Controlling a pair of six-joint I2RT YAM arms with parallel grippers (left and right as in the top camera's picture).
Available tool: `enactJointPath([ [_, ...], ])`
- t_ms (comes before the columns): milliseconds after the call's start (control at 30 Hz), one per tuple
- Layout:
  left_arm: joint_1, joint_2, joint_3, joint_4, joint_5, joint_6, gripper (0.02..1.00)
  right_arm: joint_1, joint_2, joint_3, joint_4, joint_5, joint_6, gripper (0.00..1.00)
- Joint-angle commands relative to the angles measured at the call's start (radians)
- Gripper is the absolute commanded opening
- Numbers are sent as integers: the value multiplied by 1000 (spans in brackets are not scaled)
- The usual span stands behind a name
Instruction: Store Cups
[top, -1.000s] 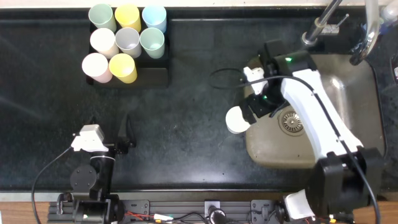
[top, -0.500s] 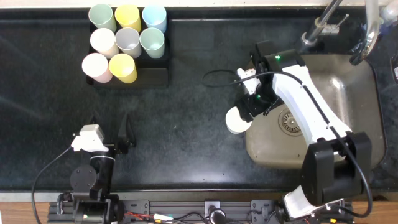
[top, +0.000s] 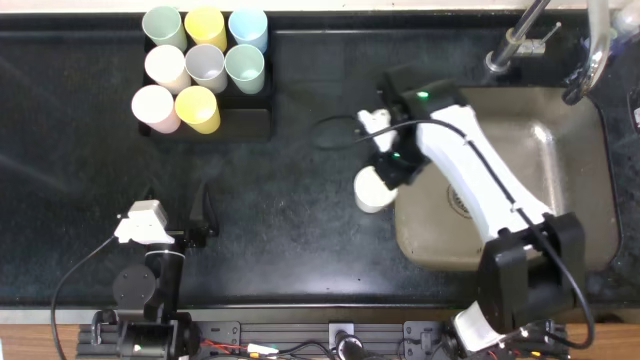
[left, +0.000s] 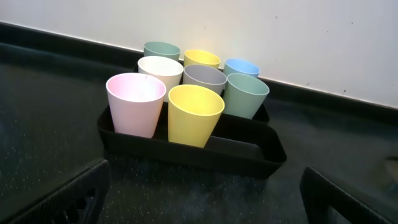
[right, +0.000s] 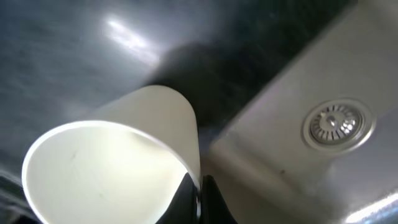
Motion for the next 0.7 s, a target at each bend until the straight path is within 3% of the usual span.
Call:
enactJointPath([
  [33, 5, -10, -1, -3, 9, 22, 1000, 68, 6, 324, -17, -6, 169, 45],
  [133, 5, -10, -2, -2, 9, 22, 1000, 104, 101, 615, -103, 23, 217, 42],
  [333, 5, -10, -2, -3, 9, 22, 1000, 187, 376, 1102, -246, 169, 238, 42],
  [500, 5, -10, -2, -3, 9, 22, 1000, 259, 505, 1173, -259, 241, 173, 42],
  [700, 5, -10, -1, -3, 9, 22, 1000, 315, 583, 1173, -217, 220, 145, 42],
])
